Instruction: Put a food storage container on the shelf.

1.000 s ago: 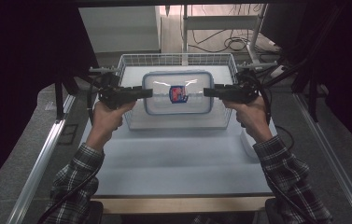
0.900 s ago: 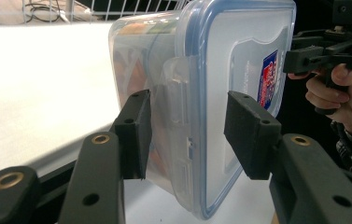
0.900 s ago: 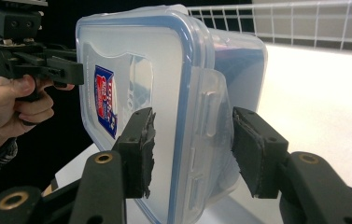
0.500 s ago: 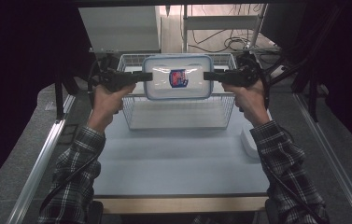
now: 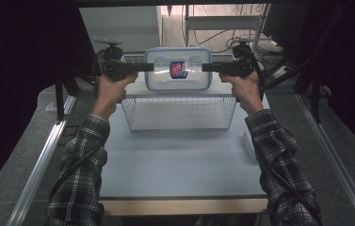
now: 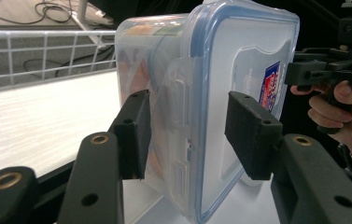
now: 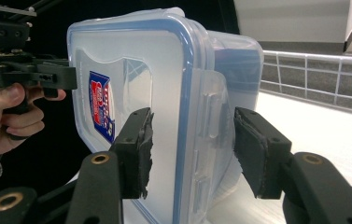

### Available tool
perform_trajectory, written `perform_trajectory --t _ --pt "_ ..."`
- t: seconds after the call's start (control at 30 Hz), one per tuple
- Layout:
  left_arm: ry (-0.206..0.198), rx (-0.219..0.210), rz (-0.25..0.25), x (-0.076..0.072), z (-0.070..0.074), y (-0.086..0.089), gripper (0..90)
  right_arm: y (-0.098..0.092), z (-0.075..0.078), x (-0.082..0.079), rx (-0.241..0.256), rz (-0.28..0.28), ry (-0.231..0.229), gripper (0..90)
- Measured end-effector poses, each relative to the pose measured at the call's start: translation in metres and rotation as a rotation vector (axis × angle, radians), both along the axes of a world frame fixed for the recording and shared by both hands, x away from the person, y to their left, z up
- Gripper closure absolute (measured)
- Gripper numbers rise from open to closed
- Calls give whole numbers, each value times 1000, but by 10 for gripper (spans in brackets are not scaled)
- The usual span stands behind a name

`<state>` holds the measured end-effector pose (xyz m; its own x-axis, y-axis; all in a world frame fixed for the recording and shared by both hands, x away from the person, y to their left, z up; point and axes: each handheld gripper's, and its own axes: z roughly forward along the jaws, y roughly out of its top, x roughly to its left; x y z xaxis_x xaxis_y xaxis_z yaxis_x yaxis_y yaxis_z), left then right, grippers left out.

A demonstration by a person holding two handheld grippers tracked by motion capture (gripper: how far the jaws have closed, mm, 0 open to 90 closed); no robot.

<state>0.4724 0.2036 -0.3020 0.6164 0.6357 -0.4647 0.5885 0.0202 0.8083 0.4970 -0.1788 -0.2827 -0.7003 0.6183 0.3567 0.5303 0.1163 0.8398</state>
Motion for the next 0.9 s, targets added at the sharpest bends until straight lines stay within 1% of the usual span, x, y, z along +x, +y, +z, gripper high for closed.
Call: perform_trajectory --t 0.03,0.1,0.13,0.17,0.2,0.23,0.3,0.33,0.37,0.4,0.47,0.5,0.53,0.57,0.6,0.63,0.67,0.7,0.73,0.77,0.8,0.83,0.87,0.9 --pt "0 0 0 0 0 0 512 0 -1 1 2 0 4 487" --pt "12 -1 1 2 -4 1 512 1 -3 3 0 2 8 486" --pt "20 -7 7 3 -6 1 509 3 -7 5 -10 0 13 482" --pt "25 -7 6 4 -8 2 509 3 -7 5 -10 0 13 482" --pt "17 -23 13 5 -11 4 507 4 -10 7 -3 0 16 480" --pt "17 -23 13 5 -11 4 506 4 -10 7 -3 0 16 480" --pt "10 -20 17 6 -11 3 504 5 -11 8 -8 0 22 471" --pt "2 -5 16 7 -10 2 502 5 -11 8 -16 -5 22 468" --pt "2 -5 16 7 -10 2 500 5 -11 8 -16 -5 22 468" --pt "7 -12 20 8 -10 2 501 7 -10 8 -34 -19 14 464" --pt "11 -10 19 9 -11 3 500 7 -10 8 -36 -23 13 462" --pt "9 2 24 10 -11 1 497 8 -11 8 -53 -40 12 452" --pt "9 2 24 10 -11 1 489 8 -11 8 -53 -40 12 452" --pt "12 23 25 11 -12 1 489 10 -12 8 -77 -43 13 485" --pt "16 35 38 12 -12 0 476 14 -15 8 -129 -53 11 460" --pt "13 49 51 12 -13 1 476 14 -15 8 -129 -53 11 460" --pt "8 76 60 13 -14 1 510 16 -17 8 -143 -57 8 438" --pt "3 85 61 14 -14 2 562 13 -20 12 -78 -85 48 458" --pt "3 85 61 14 -14 2 560 13 -20 12 -78 -85 48 458" --pt "-1 101 70 14 -13 0 560 12 -20 13 -68 -87 46 488" --pt "-12 128 75 14 -11 -2 550 10 -17 13 -74 -101 21 541" --pt "-12 128 75 14 -11 -2 549 11 -16 12 -80 -103 16 541" --pt "-15 139 75 15 -11 -3 546 12 -15 12 -90 -106 10 541" --pt "-15 137 77 15 -11 -4 543 13 -14 11 -99 -112 1 542"
